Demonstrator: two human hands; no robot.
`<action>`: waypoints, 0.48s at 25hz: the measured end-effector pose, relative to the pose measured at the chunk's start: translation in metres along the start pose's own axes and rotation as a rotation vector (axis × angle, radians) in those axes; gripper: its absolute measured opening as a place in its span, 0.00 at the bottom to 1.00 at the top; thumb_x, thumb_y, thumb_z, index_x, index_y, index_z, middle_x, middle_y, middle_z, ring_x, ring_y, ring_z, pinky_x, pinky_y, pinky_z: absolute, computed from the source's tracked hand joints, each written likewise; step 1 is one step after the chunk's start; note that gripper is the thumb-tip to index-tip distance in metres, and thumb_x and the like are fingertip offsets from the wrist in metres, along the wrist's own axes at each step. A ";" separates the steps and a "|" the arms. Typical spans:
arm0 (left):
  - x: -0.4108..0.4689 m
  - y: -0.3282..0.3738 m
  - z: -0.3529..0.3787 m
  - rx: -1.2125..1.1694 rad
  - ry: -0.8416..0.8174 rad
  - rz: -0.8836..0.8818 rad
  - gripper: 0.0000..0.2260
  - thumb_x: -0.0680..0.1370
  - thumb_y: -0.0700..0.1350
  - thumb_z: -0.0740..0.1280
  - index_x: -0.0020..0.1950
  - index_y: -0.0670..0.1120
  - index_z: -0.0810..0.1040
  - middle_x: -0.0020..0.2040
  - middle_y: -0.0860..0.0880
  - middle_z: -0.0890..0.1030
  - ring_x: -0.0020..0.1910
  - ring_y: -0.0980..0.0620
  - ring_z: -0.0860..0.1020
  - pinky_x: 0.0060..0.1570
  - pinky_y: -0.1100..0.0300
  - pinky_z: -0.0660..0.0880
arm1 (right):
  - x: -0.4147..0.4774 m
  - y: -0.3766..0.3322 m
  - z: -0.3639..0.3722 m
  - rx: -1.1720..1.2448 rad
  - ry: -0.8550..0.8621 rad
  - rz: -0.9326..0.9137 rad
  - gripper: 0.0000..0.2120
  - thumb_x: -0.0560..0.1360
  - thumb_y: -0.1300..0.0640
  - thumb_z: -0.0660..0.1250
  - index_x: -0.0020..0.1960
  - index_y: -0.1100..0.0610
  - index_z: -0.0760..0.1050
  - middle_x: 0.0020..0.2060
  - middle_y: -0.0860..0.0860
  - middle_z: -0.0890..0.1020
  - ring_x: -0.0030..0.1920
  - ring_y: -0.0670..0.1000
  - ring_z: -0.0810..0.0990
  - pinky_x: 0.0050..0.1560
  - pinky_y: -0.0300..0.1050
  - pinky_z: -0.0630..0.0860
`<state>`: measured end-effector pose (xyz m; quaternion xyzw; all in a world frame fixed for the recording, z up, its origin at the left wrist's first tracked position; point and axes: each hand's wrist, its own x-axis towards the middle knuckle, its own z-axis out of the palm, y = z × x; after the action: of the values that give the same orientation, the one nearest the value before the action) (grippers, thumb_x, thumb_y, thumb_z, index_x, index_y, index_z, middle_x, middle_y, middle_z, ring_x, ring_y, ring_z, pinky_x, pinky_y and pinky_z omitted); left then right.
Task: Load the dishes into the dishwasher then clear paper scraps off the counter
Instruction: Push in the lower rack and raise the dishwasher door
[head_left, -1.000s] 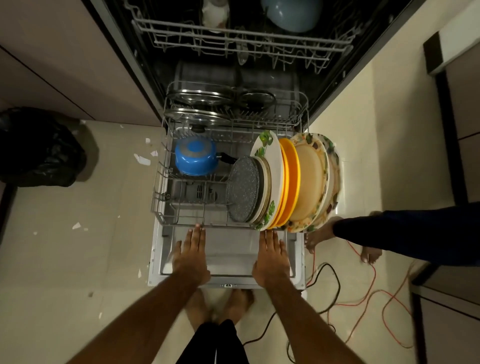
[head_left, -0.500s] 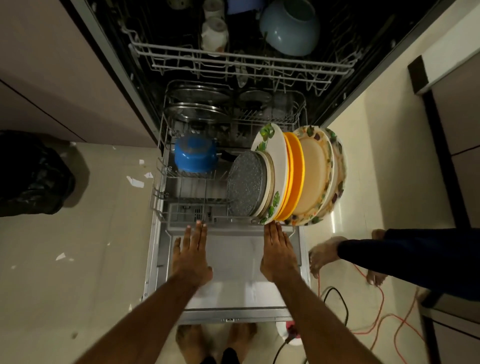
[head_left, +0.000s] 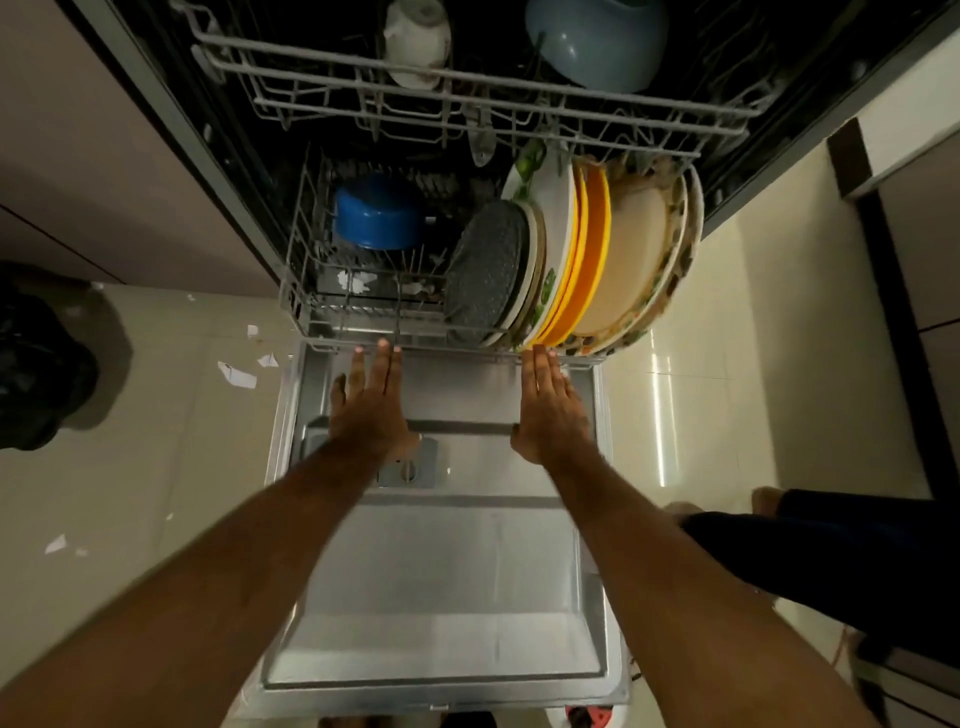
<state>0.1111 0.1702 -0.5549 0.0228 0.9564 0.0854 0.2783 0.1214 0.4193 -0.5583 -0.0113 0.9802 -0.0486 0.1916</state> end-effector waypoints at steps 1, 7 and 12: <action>0.011 0.000 -0.006 -0.003 0.003 -0.008 0.59 0.72 0.59 0.77 0.82 0.50 0.32 0.82 0.49 0.32 0.81 0.38 0.35 0.78 0.38 0.43 | 0.011 0.001 -0.003 -0.004 -0.011 -0.004 0.57 0.73 0.56 0.76 0.85 0.59 0.38 0.85 0.58 0.42 0.84 0.59 0.40 0.83 0.55 0.48; 0.072 0.008 -0.030 0.031 0.025 -0.044 0.57 0.74 0.56 0.75 0.82 0.52 0.31 0.82 0.50 0.32 0.81 0.39 0.35 0.79 0.38 0.45 | 0.082 0.012 -0.028 -0.083 -0.036 -0.023 0.59 0.73 0.49 0.77 0.85 0.59 0.36 0.85 0.58 0.42 0.85 0.60 0.42 0.82 0.56 0.50; 0.114 0.016 -0.056 0.052 0.001 -0.087 0.56 0.75 0.53 0.75 0.82 0.52 0.31 0.82 0.50 0.30 0.81 0.39 0.34 0.79 0.38 0.43 | 0.126 0.017 -0.045 -0.092 -0.039 -0.031 0.60 0.73 0.51 0.78 0.85 0.56 0.34 0.85 0.56 0.40 0.84 0.59 0.41 0.83 0.59 0.50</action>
<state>-0.0152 0.1882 -0.5656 -0.0114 0.9586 0.0483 0.2803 -0.0122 0.4357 -0.5652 -0.0363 0.9772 -0.0064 0.2093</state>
